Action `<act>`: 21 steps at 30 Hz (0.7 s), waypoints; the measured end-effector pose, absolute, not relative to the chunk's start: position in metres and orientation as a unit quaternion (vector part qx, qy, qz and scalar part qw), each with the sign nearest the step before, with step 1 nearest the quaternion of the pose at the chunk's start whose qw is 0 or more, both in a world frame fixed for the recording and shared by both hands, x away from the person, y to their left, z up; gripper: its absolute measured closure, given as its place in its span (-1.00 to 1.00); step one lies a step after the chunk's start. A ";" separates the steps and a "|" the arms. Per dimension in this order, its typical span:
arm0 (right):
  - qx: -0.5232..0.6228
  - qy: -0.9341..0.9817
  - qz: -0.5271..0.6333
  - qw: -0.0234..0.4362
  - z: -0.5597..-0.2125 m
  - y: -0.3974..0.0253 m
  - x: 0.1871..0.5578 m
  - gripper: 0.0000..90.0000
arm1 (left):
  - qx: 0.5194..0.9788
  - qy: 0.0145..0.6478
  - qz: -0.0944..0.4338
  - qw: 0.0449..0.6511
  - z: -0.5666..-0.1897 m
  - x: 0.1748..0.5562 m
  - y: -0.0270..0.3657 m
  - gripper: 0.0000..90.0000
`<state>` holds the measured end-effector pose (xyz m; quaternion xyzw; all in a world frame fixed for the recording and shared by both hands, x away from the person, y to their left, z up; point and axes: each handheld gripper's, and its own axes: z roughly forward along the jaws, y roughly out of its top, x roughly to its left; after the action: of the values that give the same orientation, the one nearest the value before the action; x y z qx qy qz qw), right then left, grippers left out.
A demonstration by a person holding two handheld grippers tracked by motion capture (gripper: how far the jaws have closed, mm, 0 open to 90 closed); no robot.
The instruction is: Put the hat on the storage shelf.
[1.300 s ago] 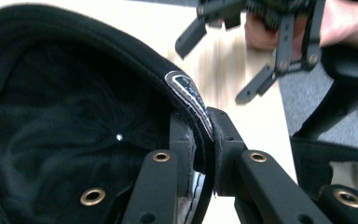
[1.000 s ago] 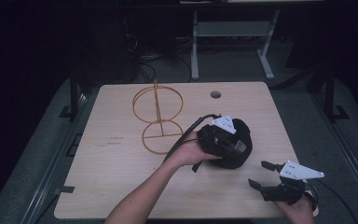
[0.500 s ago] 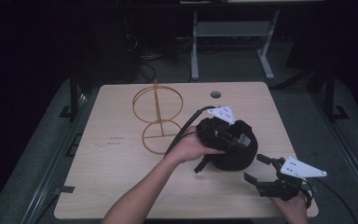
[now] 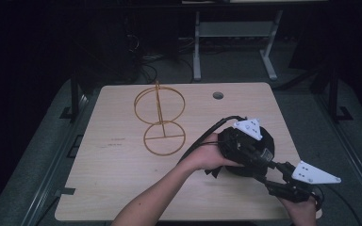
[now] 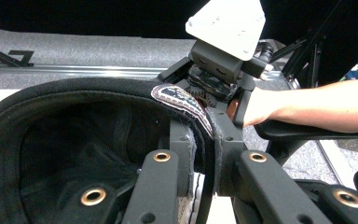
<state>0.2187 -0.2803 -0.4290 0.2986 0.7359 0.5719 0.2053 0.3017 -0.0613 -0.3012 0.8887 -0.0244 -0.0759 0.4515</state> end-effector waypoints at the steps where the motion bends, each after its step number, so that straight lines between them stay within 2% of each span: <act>1: 0.300 0.734 0.575 0.203 -0.429 -0.282 0.218 0.11 | 0.887 -0.023 -0.077 0.454 -0.301 0.301 -0.062 0.81; 2: 0.300 0.734 0.575 0.203 -0.429 -0.282 0.218 0.11 | 0.887 -0.023 -0.077 0.454 -0.301 0.301 -0.062 0.81; 4: 0.291 0.737 0.575 0.206 -0.427 -0.284 0.216 0.44 | 0.888 -0.021 -0.076 0.453 -0.301 0.302 -0.062 0.81; 6: 0.290 0.738 0.574 0.203 -0.426 -0.283 0.216 0.49 | 0.888 -0.020 -0.074 0.453 -0.301 0.302 -0.062 0.81; 9: 0.283 0.742 0.573 0.202 -0.424 -0.283 0.214 0.74 | 0.886 -0.006 -0.071 0.457 -0.301 0.306 -0.059 0.81; 16: 0.280 0.748 0.568 0.197 -0.415 -0.282 0.212 0.87 | 0.885 0.022 -0.060 0.461 -0.303 0.313 -0.049 0.71; 19: 0.284 0.748 0.569 0.190 -0.412 -0.281 0.212 0.89 | 0.888 0.028 -0.043 0.457 -0.302 0.314 -0.045 0.48; 20: 0.284 0.748 0.569 0.190 -0.412 -0.281 0.212 0.89 | 0.890 0.031 -0.036 0.454 -0.301 0.314 -0.044 0.48; 21: 0.289 0.744 0.574 0.183 -0.410 -0.282 0.213 0.90 | 0.892 0.036 -0.027 0.450 -0.299 0.314 -0.040 0.36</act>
<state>0.2127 -0.2822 -0.4102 0.2892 0.7441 0.5736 0.1834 0.3140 -0.0395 -0.2995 0.8919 0.0358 -0.0267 0.4500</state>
